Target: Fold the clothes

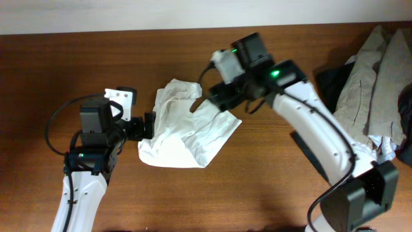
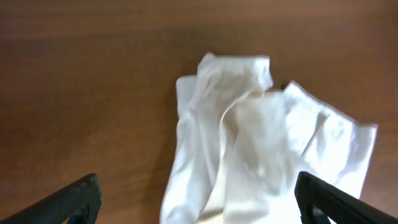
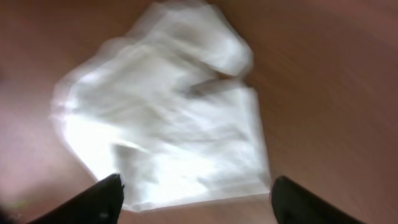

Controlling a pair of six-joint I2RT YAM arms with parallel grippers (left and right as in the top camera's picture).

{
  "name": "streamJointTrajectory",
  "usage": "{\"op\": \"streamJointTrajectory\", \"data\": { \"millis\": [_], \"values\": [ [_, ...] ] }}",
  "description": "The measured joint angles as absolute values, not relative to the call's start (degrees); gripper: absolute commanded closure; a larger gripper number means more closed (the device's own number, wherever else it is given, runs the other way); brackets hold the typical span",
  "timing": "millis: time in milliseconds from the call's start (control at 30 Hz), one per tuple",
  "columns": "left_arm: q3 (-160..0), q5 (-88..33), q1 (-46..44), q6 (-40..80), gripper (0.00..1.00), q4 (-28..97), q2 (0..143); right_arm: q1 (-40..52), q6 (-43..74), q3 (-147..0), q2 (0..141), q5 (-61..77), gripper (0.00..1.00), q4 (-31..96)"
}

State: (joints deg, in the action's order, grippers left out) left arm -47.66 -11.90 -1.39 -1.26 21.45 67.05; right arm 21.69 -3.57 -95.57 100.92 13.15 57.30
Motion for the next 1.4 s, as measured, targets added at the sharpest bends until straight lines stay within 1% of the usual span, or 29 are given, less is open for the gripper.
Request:
{"op": "streamJointTrajectory", "data": {
  "millis": [67,133,233,267,300,333,367,433,467,500,533,567,600,633,667,733,767,867,967,1000,1067,1167,1233,1267,1333,1400],
  "values": [
    [-47.7,-12.3,-3.9,1.5,0.01,20.0,67.3,12.4,0.1,-95.6,100.9,8.0,0.17,62.1],
    [-48.1,-13.1,-10.2,2.9,0.01,20.5,71.4,6.0,1.5,-95.6,100.9,7.5,0.17,66.2],
    [-48.3,-13.0,-16.7,2.7,0.01,19.0,80.8,3.5,1.9,-95.6,100.9,7.5,0.18,68.1],
    [-48.3,-12.1,-19.0,2.6,0.11,17.7,85.4,3.4,2.0,-95.6,100.9,7.5,0.18,68.5],
    [-48.3,-11.6,-19.4,2.6,0.33,17.6,87.3,3.4,2.1,-95.6,100.9,7.5,0.18,68.6],
    [-48.3,-11.0,-19.4,2.5,0.88,17.5,88.7,3.4,2.2,-95.6,100.9,7.5,0.2,68.6],
    [-48.3,-10.5,-19.4,2.3,1.0,17.4,88.8,3.4,2.3,-95.6,100.9,7.5,0.21,68.6],
    [-48.3,-8.4,-19.4,2.4,1.0,17.3,88.8,3.4,2.6,-95.6,100.9,7.5,0.28,68.6],
    [-48.4,-6.2,-19.4,2.2,1.0,17.3,88.8,3.4,2.7,-95.6,100.9,7.5,0.4,68.8],
    [-48.6,-4.3,-19.4,2.2,1.0,17.5,88.4,3.4,2.7,-95.6,100.9,7.6,0.64,68.8],
    [-50.1,-1.6,-19.4,2.2,1.0,17.7,86.3,3.4,2.8,-95.6,100.9,7.5,0.67,69.6],
    [-51.5,0.4,-19.4,2.2,1.0,18.0,84.3,3.4,2.7,-95.5,100.9,8.5,0.64,70.8],
    [-55.8,5.4,-18.5,2.2,1.0,19.2,78.7,3.4,2.7,-95.4,100.9,9.3,0.52,70.9],
    [-57.4,7.1,-16.9,2.2,1.0,20.2,76.4,3.6,2.8,-94.7,100.7,10.6,0.42,70.3],
    [-58.5,8.4,-13.8,2.2,1.0,20.4,73.6,4.0,2.8,-92.8,100.6,11.9,0.35,69.8],
    [-59.7,11.6,-5.0,2.2,1.0,21.5,67.5,8.3,2.7,-86.7,101.3,13.5,0.25,65.3],
    [-59.9,12.0,-2.9,2.2,1.0,23.0,66.6,11.2,2.7,-83.8,101.9,13.8,0.24,60.3],
    [-59.9,12.7,3.8,2.7,1.0,28.7,66.3,19.5,3.9,-79.2,105.6,14.5,0.21,52.1],
    [-59.9,12.7,4.7,2.9,1.0,31.2,66.2,23.2,5.3,-79.1,114.1,14.5,0.22,49.3],
    [-59.9,12.7,4.7,2.9,1.0,32.4,66.2,23.5,5.6,-78.8,115.6,14.5,0.25,48.8],
    [-59.9,12.7,4.7,2.9,1.0,33.1,66.2,23.7,5.9,-78.5,116.1,14.5,0.27,45.8],
    [-59.9,12.7,4.7,2.9,1.0,34.2,66.2,23.8,5.8,-78.5,116.1,13.1,0.27,44.3],
    [-59.9,12.7,4.7,2.9,0.99,34.9,66.2,23.8,5.9,-79.8,116.2,10.8,0.25,47.3],
    [-59.9,12.7,4.7,2.9,1.0,35.1,66.2,23.8,6.0,-82.7,116.3,9.0,0.26,50.1],
    [-59.9,12.7,4.7,2.9,0.99,35.3,66.2,23.8,6.0,-87.7,116.3,7.2,0.27,51.2],
    [-59.9,12.7,4.7,2.9,0.99,35.4,66.2,23.9,6.0,-88.8,116.3,6.7,0.3,51.4]
  ]
}}
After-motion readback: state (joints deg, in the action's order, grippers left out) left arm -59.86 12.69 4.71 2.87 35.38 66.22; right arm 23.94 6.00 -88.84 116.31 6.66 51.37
